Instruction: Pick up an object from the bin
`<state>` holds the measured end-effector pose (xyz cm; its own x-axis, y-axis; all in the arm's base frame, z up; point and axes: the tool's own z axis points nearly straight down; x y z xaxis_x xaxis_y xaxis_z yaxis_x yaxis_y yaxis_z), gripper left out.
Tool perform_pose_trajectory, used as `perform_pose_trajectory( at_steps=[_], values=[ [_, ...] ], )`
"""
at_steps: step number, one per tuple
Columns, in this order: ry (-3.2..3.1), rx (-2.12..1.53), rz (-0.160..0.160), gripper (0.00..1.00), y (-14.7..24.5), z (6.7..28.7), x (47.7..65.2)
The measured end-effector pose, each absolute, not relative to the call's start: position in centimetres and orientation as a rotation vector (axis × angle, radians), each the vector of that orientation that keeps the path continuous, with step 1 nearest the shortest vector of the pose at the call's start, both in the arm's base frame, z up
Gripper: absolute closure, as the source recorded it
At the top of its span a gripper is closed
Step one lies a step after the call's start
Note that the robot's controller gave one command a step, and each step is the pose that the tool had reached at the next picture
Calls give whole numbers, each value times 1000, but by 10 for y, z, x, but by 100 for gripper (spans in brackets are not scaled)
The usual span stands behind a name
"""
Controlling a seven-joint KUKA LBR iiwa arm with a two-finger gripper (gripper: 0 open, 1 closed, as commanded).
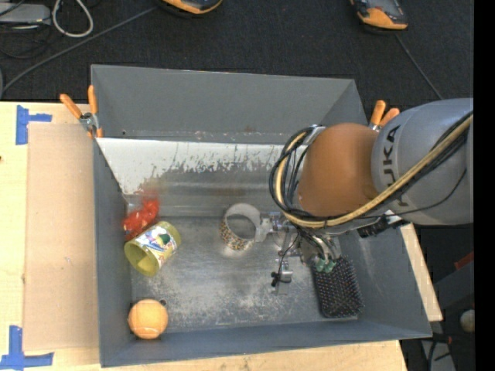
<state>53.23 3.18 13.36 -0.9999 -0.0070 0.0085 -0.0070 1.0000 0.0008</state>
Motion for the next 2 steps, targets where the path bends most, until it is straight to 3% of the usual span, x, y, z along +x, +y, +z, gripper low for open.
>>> perform_pose_trajectory(
  at_steps=[1,2],
  values=[
    [-3140,9,-1,0,32,137,534],
    [-3134,301,-2,0,25,88,583]
  ],
)
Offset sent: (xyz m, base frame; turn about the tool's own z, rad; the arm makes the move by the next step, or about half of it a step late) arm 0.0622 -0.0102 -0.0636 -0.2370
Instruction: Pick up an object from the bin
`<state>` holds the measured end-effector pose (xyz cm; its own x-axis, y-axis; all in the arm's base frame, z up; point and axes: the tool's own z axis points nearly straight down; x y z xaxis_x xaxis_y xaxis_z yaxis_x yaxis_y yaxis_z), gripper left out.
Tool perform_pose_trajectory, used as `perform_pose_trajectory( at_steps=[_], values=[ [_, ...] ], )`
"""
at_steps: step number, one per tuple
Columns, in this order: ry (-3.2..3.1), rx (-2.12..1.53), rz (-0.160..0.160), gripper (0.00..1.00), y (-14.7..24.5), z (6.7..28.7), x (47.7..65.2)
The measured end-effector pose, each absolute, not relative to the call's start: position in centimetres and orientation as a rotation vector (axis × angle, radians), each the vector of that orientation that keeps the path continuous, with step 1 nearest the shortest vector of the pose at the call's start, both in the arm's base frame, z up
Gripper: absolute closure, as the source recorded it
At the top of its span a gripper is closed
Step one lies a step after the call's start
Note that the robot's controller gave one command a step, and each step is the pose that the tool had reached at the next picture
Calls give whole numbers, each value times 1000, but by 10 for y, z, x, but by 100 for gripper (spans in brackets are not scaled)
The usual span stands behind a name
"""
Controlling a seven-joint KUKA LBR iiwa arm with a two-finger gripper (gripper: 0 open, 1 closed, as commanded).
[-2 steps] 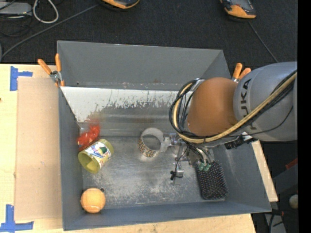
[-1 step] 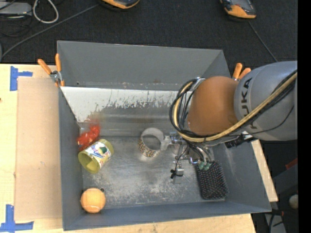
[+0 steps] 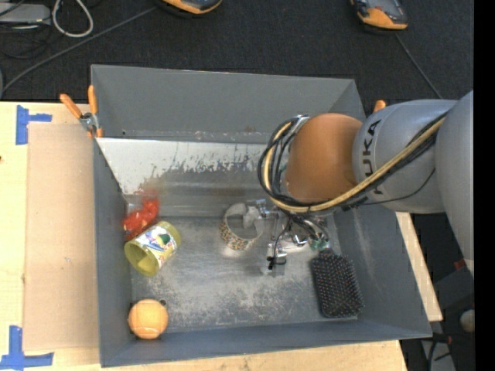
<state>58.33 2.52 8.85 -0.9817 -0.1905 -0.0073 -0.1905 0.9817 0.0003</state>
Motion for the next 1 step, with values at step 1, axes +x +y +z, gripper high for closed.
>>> perform_pose_trajectory(
  at_steps=[1],
  values=[
    [3099,-515,3,0,25,94,591]
  ],
)
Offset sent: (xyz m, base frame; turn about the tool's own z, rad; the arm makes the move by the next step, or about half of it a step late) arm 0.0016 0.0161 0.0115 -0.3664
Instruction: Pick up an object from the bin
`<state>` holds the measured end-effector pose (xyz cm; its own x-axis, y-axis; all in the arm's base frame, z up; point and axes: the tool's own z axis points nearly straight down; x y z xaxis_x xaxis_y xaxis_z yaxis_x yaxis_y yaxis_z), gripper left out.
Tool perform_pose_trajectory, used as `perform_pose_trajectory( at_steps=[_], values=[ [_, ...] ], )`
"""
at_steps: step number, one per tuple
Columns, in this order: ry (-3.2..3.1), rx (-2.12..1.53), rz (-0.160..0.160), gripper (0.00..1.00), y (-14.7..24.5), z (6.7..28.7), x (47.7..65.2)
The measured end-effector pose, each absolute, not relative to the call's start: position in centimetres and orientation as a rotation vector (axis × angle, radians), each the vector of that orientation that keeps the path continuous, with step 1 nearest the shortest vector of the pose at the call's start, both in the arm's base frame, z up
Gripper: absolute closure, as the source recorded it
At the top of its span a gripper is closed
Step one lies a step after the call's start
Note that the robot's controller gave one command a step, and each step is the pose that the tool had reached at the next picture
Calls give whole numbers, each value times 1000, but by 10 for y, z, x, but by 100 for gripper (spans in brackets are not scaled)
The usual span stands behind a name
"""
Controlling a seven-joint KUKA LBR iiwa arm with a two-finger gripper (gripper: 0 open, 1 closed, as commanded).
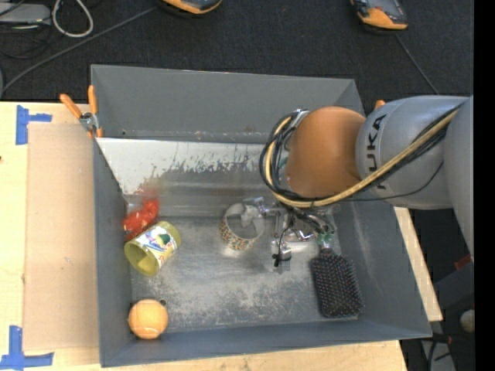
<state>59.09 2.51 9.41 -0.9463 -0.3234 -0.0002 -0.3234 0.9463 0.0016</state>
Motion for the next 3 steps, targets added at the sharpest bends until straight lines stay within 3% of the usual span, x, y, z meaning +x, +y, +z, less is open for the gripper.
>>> perform_pose_trajectory(
  at_steps=[1,2,3],
  values=[
    [-3019,868,-5,0,43,99,585],
    [-2923,1156,-2,0,39,71,593],
    [-2921,1193,-2,100,40,68,592]
  ],
)
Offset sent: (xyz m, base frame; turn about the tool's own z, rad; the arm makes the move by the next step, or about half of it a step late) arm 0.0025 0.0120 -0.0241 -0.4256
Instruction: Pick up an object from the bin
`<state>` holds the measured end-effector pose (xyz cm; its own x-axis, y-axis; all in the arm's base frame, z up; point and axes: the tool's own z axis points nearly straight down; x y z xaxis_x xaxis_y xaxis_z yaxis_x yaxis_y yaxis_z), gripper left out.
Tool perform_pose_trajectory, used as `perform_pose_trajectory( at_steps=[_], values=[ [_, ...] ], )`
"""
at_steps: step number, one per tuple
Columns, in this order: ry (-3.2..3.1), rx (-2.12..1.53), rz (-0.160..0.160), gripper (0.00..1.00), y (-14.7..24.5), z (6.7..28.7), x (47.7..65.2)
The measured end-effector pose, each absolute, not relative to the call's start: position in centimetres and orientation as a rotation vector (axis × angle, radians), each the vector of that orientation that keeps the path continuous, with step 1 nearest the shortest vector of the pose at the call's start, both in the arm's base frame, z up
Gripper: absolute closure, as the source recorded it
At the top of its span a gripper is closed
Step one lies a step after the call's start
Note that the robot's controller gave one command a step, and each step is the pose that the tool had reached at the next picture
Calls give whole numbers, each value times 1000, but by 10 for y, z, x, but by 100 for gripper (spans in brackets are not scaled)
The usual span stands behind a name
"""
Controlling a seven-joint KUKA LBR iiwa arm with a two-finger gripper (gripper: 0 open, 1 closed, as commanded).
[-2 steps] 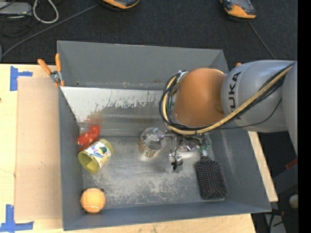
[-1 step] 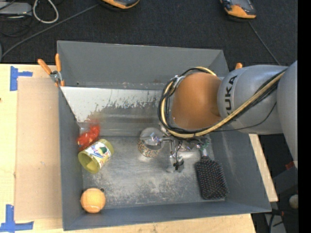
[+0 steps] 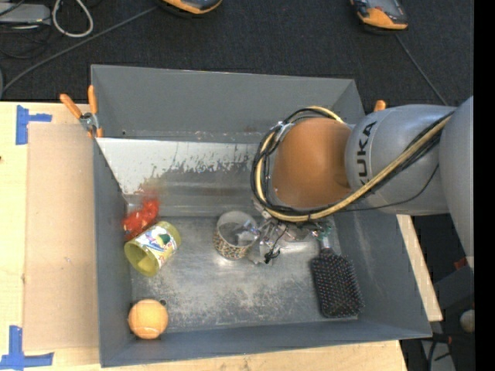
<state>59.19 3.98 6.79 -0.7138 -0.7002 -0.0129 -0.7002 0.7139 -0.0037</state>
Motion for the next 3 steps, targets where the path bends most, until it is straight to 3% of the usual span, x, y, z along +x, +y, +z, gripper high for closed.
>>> perform_pose_trajectory(
  at_steps=[2,3],
  values=[
    [2897,-1191,5,100,40,72,589],
    [2904,-1191,10,100,40,88,587]
  ],
)
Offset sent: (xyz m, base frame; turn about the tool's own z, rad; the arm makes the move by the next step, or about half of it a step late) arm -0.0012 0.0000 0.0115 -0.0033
